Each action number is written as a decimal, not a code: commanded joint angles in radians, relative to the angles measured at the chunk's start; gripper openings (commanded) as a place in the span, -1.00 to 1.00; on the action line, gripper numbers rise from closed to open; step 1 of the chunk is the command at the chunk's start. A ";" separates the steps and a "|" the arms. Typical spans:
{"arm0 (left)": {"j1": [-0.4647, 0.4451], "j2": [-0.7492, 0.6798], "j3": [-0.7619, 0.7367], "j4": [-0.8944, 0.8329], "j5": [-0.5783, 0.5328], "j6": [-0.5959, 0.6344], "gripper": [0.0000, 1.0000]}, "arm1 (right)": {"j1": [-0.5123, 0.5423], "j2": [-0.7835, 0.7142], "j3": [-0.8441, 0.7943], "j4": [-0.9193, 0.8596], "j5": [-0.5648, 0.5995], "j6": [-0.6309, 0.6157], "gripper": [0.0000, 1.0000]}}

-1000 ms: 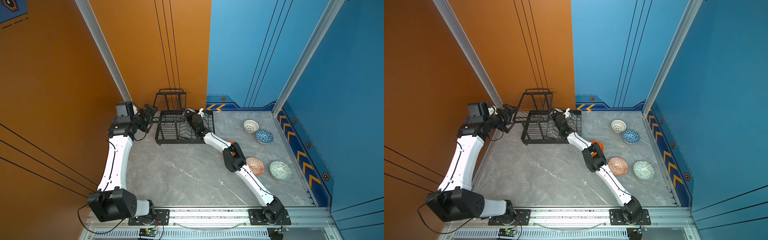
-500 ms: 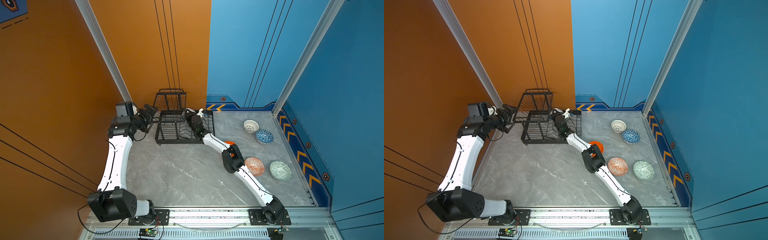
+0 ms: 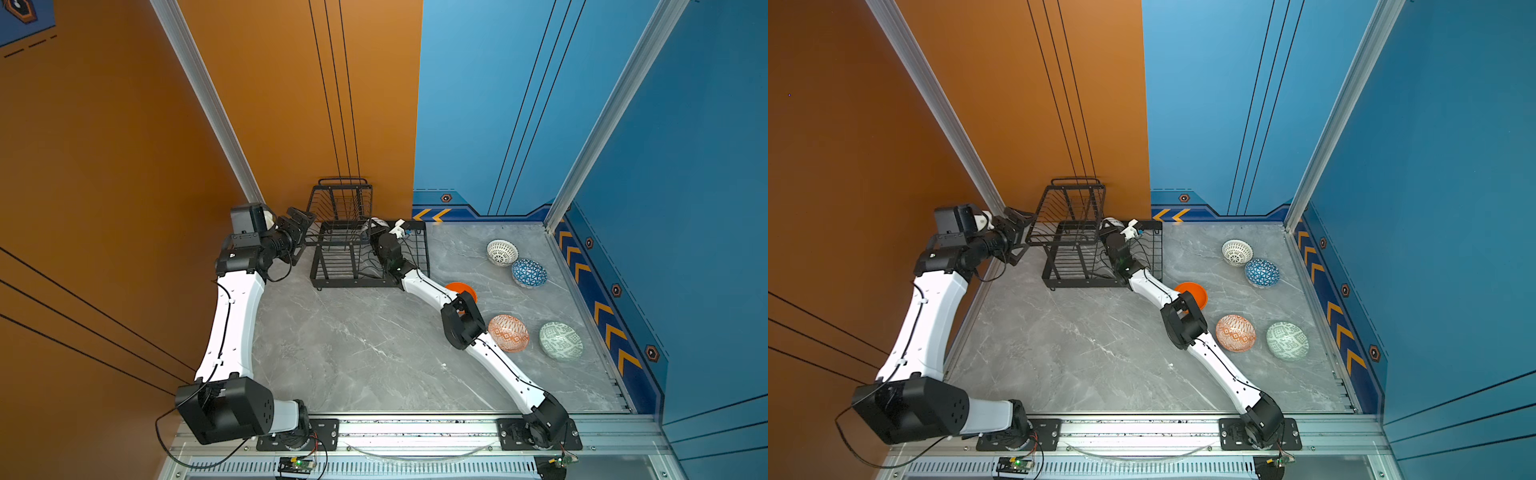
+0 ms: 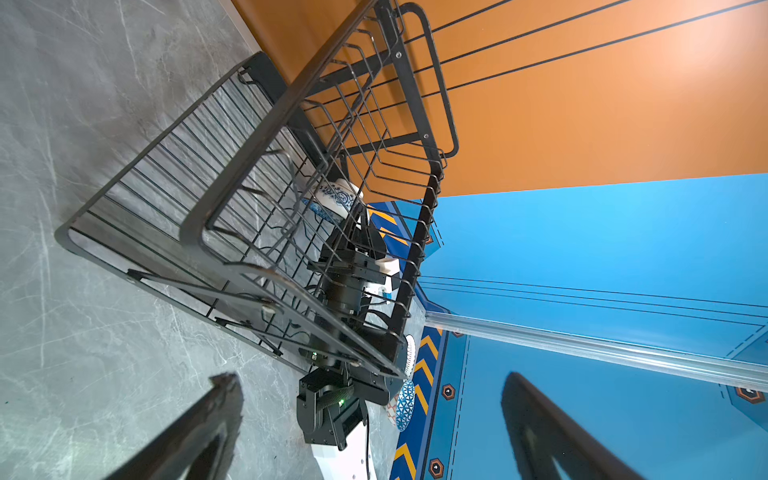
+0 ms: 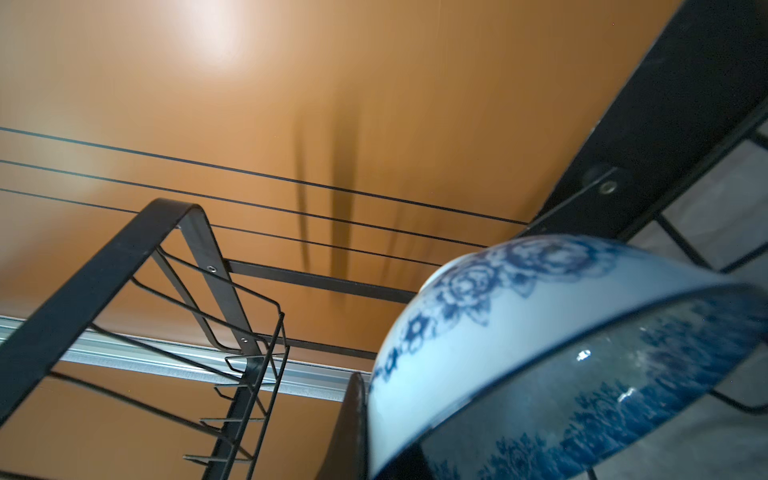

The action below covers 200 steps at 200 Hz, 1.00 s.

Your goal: Load the bowls into the dish rack

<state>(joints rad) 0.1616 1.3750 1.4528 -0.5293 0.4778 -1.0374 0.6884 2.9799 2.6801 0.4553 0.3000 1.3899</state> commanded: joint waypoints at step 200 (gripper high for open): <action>0.032 0.001 -0.059 0.044 0.038 0.014 0.96 | 0.007 0.086 0.089 -0.031 0.095 -0.062 -1.00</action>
<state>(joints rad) 0.1791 1.3762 1.4136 -0.5037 0.4881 -1.0374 0.6884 3.0245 2.7419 0.4622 0.3542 1.3109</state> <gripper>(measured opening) 0.980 0.063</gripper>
